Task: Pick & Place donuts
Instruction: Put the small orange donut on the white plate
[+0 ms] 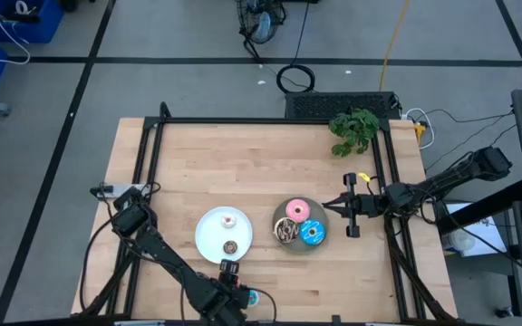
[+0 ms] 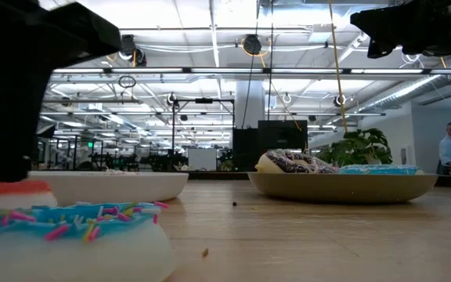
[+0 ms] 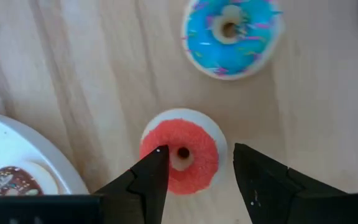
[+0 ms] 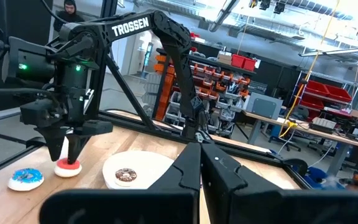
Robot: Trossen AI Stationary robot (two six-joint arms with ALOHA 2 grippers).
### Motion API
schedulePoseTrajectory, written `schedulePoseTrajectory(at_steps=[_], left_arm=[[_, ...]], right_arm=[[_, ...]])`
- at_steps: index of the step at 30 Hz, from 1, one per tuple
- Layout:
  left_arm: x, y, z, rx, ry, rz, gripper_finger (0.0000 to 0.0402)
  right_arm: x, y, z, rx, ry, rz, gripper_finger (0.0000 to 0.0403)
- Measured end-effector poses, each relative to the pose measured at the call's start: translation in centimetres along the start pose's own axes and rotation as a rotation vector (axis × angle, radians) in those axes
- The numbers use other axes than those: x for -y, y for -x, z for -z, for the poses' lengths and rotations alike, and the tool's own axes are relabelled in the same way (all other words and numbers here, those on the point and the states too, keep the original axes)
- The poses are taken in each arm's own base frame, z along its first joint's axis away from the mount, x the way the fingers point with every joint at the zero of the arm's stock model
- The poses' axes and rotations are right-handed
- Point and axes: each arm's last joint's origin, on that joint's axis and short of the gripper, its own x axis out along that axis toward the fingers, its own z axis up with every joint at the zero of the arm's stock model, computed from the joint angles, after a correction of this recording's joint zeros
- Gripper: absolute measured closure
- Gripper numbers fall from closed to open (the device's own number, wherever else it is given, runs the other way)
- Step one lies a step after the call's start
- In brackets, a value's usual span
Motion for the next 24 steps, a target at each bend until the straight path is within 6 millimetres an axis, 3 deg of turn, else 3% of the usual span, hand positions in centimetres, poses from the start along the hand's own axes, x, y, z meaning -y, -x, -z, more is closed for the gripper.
schedulePoseTrajectory(at_steps=[12,24], left_arm=[[-0.2,-0.1,-0.1,-0.021,0.035,0.031,0.022],[-0.1,-2.2,0.6,0.028,0.051,0.068,0.022]], right_arm=[[0.0,0.0,0.0,0.0,0.006,0.0,0.0403],[0.0,0.0,0.0,0.0,0.002,0.0,0.0403]])
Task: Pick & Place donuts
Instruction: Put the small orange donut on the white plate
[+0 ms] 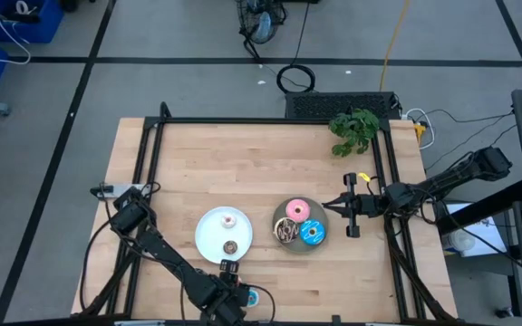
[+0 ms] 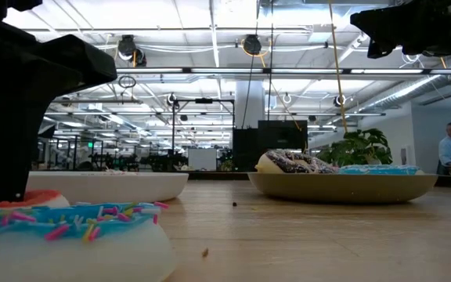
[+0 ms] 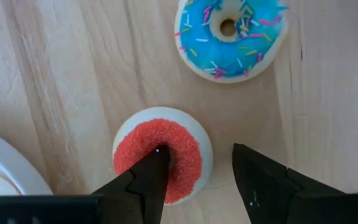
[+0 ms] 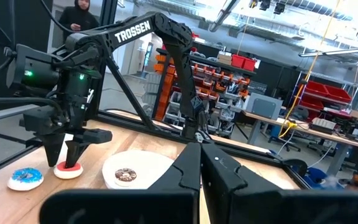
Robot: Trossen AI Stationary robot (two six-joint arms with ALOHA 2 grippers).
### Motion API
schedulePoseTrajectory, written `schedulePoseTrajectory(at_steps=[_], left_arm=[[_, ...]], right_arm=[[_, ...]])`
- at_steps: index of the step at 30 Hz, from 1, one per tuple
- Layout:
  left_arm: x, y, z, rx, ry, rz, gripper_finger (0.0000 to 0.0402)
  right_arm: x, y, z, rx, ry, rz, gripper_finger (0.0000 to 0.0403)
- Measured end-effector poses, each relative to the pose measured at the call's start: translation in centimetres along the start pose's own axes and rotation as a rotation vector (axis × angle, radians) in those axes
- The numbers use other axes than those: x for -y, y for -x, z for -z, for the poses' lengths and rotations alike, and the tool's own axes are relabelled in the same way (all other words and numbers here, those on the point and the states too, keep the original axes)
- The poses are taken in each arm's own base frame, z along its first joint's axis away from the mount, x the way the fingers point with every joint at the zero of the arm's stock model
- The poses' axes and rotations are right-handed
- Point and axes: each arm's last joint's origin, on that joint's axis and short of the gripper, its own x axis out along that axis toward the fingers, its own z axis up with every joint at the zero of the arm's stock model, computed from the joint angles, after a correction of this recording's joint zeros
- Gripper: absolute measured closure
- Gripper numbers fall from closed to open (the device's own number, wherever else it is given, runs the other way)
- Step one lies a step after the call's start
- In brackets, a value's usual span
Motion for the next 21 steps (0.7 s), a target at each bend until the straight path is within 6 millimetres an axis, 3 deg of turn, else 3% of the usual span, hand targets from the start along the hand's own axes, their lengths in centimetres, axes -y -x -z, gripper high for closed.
schedulePoseTrajectory(at_steps=[5,12,21], left_arm=[[0.0,-0.1,0.0,-0.004,-0.005,0.002,0.0249],[-0.1,-0.2,0.1,-0.016,-0.017,-0.001,0.0384],[-0.5,1.4,0.7,-0.03,-0.033,-0.04,0.0394]], right_arm=[[0.0,0.0,0.0,0.0,0.004,0.0,0.0403],[0.0,0.0,0.0,0.0,0.004,0.0,0.0403],[0.0,0.0,0.0,0.0,0.005,0.0,0.0403]])
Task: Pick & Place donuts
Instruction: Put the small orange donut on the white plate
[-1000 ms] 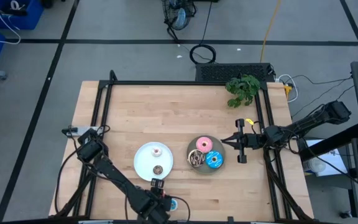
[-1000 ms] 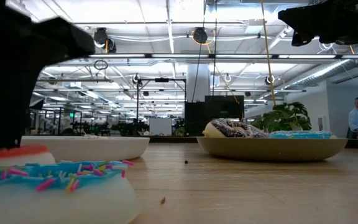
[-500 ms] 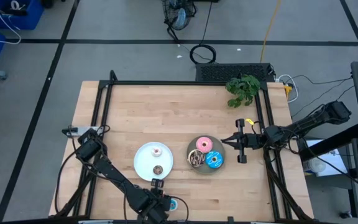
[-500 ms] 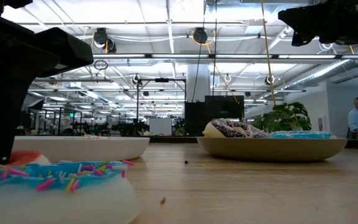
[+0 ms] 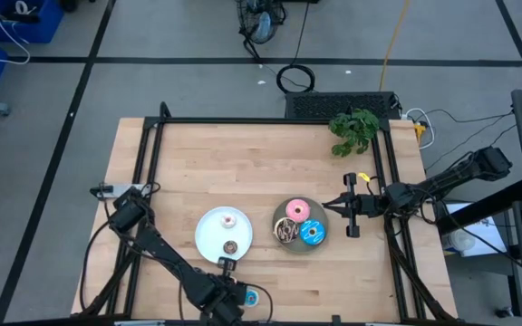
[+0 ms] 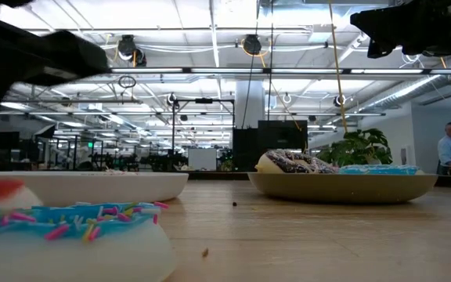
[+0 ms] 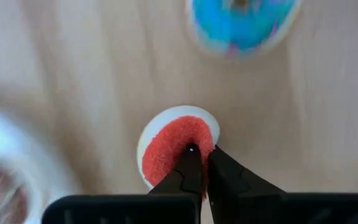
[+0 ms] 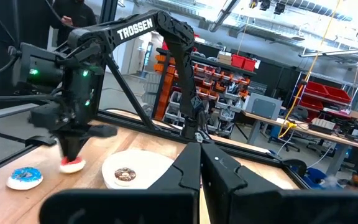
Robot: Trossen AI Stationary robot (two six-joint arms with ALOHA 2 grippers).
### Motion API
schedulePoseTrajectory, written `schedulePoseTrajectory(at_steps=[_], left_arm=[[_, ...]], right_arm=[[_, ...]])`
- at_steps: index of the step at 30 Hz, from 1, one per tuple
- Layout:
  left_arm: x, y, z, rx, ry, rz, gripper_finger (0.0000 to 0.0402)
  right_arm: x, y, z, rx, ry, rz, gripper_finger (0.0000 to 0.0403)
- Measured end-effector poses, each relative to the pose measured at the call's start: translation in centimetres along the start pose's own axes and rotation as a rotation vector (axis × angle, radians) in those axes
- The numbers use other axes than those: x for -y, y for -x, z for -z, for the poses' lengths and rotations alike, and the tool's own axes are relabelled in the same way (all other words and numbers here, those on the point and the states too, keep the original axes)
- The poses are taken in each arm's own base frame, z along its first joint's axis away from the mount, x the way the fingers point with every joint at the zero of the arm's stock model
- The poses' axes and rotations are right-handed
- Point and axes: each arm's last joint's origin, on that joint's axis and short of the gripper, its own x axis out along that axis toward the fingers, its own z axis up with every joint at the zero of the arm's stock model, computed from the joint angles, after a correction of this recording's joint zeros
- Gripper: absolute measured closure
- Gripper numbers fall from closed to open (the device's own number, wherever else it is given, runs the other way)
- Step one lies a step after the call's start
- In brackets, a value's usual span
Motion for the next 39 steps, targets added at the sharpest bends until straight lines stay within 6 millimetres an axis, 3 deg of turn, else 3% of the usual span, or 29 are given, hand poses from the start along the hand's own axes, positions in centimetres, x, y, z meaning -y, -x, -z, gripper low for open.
schedulePoseTrajectory(at_steps=[15,20,24,28,32,39], left_arm=[[-0.7,9.7,3.3,0.126,0.042,-0.123,0.039],[-2.1,14.9,5.8,0.192,0.077,-0.134,0.0392],[-3.5,19.5,8.3,0.365,0.115,-0.192,0.0395],[-4.4,22.9,10.7,0.523,0.118,-0.242,0.0392],[-4.9,24.3,12.1,0.58,0.13,-0.249,0.0395],[-5.5,24.2,14.0,0.539,0.166,-0.326,0.0394]], right_arm=[[0.0,0.0,0.0,0.0,0.0,0.0,0.0403],[0.0,0.0,0.0,0.0,0.0,0.0,0.0403],[0.0,0.0,0.0,0.0,0.0,0.0,0.0403],[0.0,0.0,0.0,0.0,0.0,0.0,0.0403],[0.0,0.0,0.0,0.0,0.001,0.0,0.0403],[0.0,0.0,0.0,0.0,0.003,0.0,0.0403]])
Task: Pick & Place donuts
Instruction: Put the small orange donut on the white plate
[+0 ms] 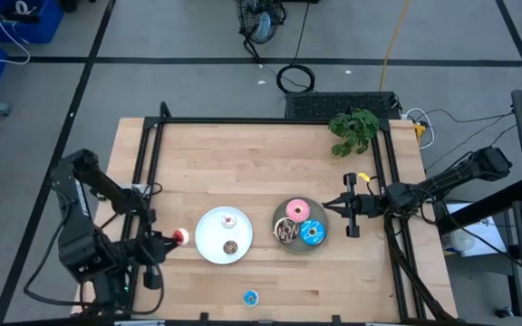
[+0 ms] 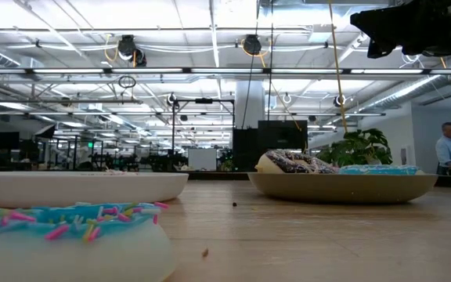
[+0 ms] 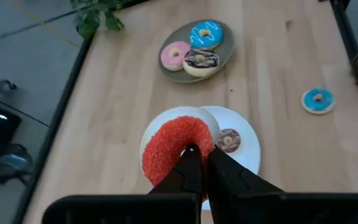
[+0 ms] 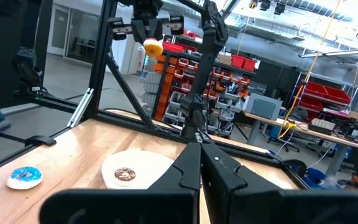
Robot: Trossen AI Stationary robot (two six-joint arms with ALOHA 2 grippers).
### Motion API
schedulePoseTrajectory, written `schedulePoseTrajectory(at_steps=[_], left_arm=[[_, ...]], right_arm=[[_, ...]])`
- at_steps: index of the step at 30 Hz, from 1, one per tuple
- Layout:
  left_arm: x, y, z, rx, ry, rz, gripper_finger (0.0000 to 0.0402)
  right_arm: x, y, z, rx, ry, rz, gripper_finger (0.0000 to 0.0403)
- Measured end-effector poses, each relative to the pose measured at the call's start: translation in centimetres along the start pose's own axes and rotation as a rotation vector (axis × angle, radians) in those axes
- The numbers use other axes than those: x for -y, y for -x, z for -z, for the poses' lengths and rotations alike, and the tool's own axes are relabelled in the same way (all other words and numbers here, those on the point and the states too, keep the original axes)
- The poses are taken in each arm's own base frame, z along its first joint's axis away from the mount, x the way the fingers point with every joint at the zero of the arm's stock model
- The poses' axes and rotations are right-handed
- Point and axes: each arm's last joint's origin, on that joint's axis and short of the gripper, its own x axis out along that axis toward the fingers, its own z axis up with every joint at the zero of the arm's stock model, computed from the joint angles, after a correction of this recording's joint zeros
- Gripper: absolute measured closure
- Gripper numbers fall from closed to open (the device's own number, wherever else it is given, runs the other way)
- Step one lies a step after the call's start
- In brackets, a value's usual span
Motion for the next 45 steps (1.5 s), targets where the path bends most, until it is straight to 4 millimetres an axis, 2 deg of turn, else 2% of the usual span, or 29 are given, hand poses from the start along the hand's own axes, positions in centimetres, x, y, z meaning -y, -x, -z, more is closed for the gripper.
schedulePoseTrajectory(at_steps=[6,11,20,29,32,38,45], left_arm=[[-1.3,0.8,2.6,0.013,0.116,0.017,0.0392],[-2.5,0.4,4.9,0.022,0.17,0.015,0.0394],[-3.8,-0.5,6.7,0.028,0.237,0.027,0.0391],[-4.0,-1.0,6.4,0.009,0.279,0.02,0.0389],[-4.1,-1.6,5.9,-0.047,0.306,0.031,0.0395],[-3.8,-4.3,4.2,-0.156,0.283,0.046,0.0388],[-3.5,-8.6,2.0,-0.227,0.17,0.055,0.0388]], right_arm=[[0.0,0.0,0.0,0.0,-0.003,0.0,0.0403],[0.0,0.0,0.0,0.0,0.0,0.0,0.0403],[0.0,0.0,0.0,-0.001,0.016,0.002,0.0403],[0.0,0.0,0.0,-0.001,0.019,0.003,0.0403],[0.0,0.0,0.0,-0.001,0.019,0.003,0.0403],[0.0,0.0,0.0,-0.001,0.019,0.003,0.0403],[0.0,0.0,0.0,-0.001,0.019,0.004,0.0403]])
